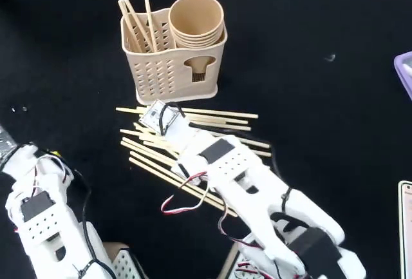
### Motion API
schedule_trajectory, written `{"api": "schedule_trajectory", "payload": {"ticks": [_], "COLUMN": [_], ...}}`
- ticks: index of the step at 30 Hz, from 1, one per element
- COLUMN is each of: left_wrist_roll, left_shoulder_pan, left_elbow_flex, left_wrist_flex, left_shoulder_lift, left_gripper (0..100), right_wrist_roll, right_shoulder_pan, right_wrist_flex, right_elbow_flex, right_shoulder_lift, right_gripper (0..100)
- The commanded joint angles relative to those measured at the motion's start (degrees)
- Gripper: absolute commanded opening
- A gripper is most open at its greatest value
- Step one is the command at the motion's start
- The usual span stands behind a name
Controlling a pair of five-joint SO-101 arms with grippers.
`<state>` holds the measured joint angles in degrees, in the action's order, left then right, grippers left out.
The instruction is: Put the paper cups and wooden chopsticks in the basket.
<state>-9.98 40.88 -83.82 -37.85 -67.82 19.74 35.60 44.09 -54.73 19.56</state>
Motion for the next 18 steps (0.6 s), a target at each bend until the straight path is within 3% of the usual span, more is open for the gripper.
{"api": "schedule_trajectory", "payload": {"ticks": [1, 14, 17, 18], "left_wrist_roll": [-1.1, -1.1, -1.1, -1.0], "left_shoulder_pan": [0.6, 0.5, 0.5, 0.5], "left_elbow_flex": [3.0, 2.9, 2.8, 2.8], "left_wrist_flex": [1.0, 1.0, 1.0, 1.0], "left_shoulder_lift": [-0.9, -0.9, -0.9, -0.9], "left_gripper": [14, 14, 14, 14], "right_wrist_roll": [-0.4, -0.4, 2.6, 3.4], "right_shoulder_pan": [-0.7, -0.7, -0.7, -0.7], "right_wrist_flex": [-1.1, -2.1, -2.1, -2.0], "right_elbow_flex": [0.6, 4.2, 4.3, 4.1], "right_shoulder_lift": [-2.2, -10.7, -9.9, -9.2], "right_gripper": [12.2, 9.1, 0.5, 1.8]}}
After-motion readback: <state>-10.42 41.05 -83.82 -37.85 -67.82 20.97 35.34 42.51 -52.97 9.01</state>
